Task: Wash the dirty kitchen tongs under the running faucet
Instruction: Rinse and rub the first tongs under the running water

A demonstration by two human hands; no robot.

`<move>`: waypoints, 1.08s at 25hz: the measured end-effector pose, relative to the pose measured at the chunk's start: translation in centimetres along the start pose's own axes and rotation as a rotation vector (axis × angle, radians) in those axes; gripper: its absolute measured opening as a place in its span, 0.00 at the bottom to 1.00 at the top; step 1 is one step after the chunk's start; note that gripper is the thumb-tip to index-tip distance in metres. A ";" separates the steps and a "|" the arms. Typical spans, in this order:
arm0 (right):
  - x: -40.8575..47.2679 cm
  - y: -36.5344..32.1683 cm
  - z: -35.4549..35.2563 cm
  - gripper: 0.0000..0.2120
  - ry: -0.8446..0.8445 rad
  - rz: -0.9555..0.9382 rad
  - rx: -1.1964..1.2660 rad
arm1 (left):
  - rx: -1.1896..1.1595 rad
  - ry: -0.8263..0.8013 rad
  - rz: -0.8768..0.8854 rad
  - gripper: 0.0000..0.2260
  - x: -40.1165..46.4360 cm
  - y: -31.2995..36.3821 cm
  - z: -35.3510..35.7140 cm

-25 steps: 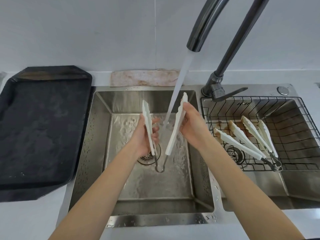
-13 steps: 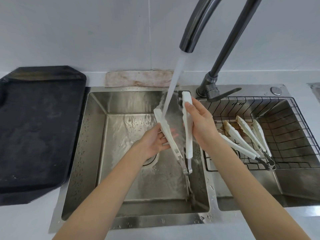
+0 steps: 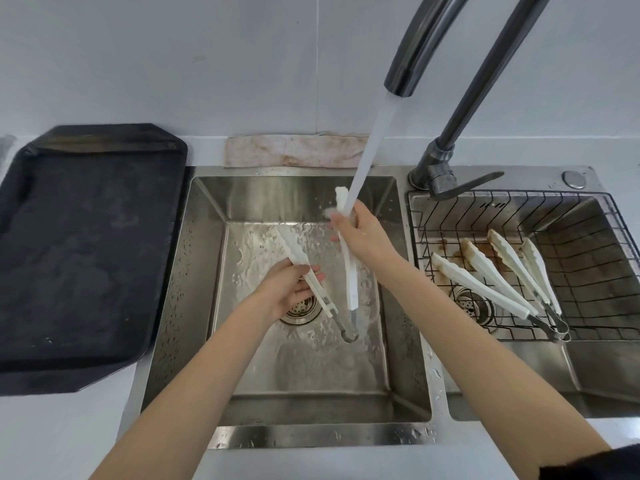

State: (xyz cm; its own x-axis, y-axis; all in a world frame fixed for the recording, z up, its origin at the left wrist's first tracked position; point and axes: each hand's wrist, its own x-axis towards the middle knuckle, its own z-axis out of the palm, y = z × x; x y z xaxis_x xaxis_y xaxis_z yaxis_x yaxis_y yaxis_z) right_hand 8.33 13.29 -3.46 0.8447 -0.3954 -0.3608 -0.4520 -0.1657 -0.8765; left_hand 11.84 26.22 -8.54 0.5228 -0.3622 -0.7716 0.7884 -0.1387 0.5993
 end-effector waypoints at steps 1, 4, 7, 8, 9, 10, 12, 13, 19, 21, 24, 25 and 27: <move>0.0 0.7 0.0 0.20 -0.023 0.038 -0.063 | 0.030 0.018 0.006 0.13 0.1 -0.1 -0.3; -0.2 3.8 0.2 0.20 -0.083 0.197 -0.179 | 0.113 0.061 0.008 0.07 0.5 -0.6 -0.6; 0.0 6.4 0.4 0.18 -0.064 0.346 -0.146 | 0.183 0.141 0.024 0.06 1.4 -1.4 -0.6; 0.2 7.1 0.5 0.18 -0.063 0.395 -0.128 | 0.203 0.156 0.023 0.08 1.8 -1.7 -0.6; 0.4 7.6 0.7 0.18 -0.069 0.433 -0.115 | 0.237 0.165 0.019 0.11 2.1 -1.9 -0.7; 0.7 8.1 0.9 0.17 -0.071 0.464 -0.113 | 0.281 0.170 0.009 0.13 2.5 -2.0 -0.6; 1.5 8.9 1.4 0.16 -0.060 0.502 -0.128 | 0.336 0.187 -0.007 0.14 3.1 -2.2 -0.5; 1.9 9.3 1.6 0.17 -0.060 0.514 -0.144 | 0.341 0.198 -0.019 0.14 3.5 -2.3 -0.4; 4.9 14.1 3.8 0.24 -0.102 0.644 -0.029 | 0.254 0.201 -0.139 0.13 5.9 -3.0 -0.7; 5.0 15.4 4.5 0.26 -0.098 0.682 0.038 | 0.249 0.214 -0.179 0.11 6.2 -3.3 -0.7; 4.8 16.1 5.0 0.29 -0.103 0.696 0.075 | 0.242 0.183 -0.236 0.14 6.8 -3.9 -0.8; 4.7 16.4 5.0 0.30 -0.106 0.693 0.079 | 0.226 0.159 -0.248 0.15 6.9 -4.1 -0.8; 4.3 16.1 4.8 0.30 -0.119 0.677 0.064 | 0.186 0.114 -0.271 0.12 6.9 -4.4 -0.8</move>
State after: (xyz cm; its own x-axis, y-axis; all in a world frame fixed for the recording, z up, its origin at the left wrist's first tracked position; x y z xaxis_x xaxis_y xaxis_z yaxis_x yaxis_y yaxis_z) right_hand 6.04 13.27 -20.68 0.4094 -0.2903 -0.8649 -0.8766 0.1378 -0.4612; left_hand 12.21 25.03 -16.71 0.3432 -0.1857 -0.9207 0.8365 -0.3853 0.3895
